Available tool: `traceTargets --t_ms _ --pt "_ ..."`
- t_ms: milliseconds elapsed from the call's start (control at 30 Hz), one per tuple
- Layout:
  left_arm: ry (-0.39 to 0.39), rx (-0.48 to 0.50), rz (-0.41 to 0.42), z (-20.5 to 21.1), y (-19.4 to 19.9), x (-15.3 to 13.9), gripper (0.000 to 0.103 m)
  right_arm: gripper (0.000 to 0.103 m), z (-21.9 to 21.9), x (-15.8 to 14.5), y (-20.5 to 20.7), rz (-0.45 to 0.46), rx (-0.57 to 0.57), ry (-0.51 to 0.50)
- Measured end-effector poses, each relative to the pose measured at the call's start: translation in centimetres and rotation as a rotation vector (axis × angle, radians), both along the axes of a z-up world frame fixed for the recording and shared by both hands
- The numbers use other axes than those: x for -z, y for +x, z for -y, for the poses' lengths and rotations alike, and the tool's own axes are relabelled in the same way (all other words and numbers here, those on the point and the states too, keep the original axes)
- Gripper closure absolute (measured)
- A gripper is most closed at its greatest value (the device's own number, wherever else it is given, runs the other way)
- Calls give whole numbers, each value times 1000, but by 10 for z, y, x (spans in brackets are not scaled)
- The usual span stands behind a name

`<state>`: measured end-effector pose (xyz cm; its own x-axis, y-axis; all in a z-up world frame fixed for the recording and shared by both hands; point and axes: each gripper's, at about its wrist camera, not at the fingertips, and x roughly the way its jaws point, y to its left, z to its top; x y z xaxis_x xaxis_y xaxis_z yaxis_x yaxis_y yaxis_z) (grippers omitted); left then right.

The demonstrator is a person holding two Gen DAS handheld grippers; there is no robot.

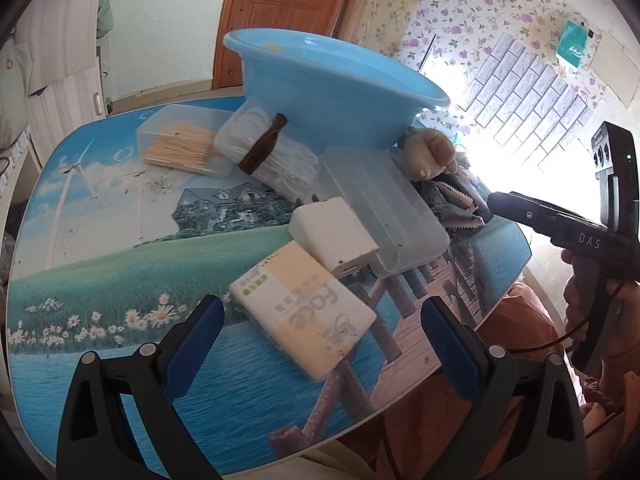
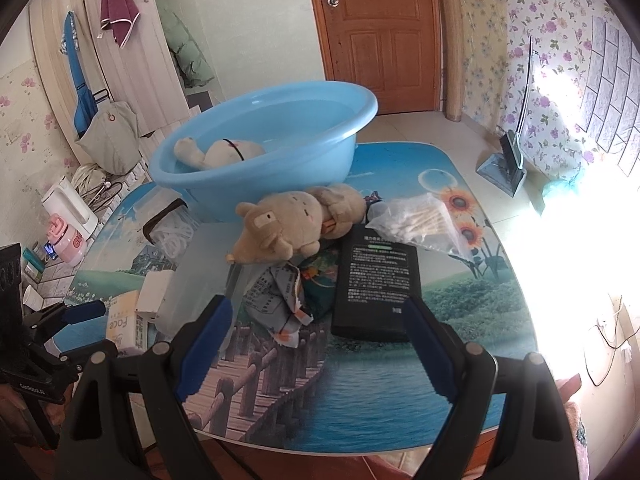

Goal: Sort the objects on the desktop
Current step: 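Grasp the black bottle with the right tool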

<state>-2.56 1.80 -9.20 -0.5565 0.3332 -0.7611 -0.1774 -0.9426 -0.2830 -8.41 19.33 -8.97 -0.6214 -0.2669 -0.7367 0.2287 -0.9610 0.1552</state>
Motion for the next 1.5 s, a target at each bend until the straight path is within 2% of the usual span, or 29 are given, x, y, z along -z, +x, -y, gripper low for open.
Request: traceTargets --t_ms 233,333,467,633,767,833,900,933,1000,1133,1200,1300,1500 --pt "-42 -23 14 -4 -7 6 4 15 -11 9 -5 15 34 21" --pt "-53 -58 13 7 -4 7 4 15 -20 10 -10 5 79 43" --pt "-64 -110 11 26 2 9 4 15 -33 14 -19 20 127 19" --pt "-64 -157 16 42 7 9 4 15 -28 25 -34 50 99 33" --pt "-73 -159 16 39 6 9 4 15 -22 35 -46 75 88 36" --pt "-72 -148 16 37 6 9 4 33 -20 40 -48 87 87 47" --pt "-73 -134 13 33 5 8 11 41 -15 39 -45 71 53 66" --pt "-69 -124 10 31 2 7 14 41 -15 38 -44 76 50 69" --pt "-52 -104 7 28 1 5 29 41 -17 38 -42 79 47 68" --pt "-61 -72 -15 23 0 0 47 41 -17 37 -31 78 37 98" --pt "-63 -65 -24 22 0 -3 61 41 -16 37 -25 82 26 113" --pt "-71 -67 -27 24 1 -5 63 41 -19 34 -16 98 7 125" --pt "-50 -80 -17 33 5 -1 60 41 -25 32 4 123 -21 159"
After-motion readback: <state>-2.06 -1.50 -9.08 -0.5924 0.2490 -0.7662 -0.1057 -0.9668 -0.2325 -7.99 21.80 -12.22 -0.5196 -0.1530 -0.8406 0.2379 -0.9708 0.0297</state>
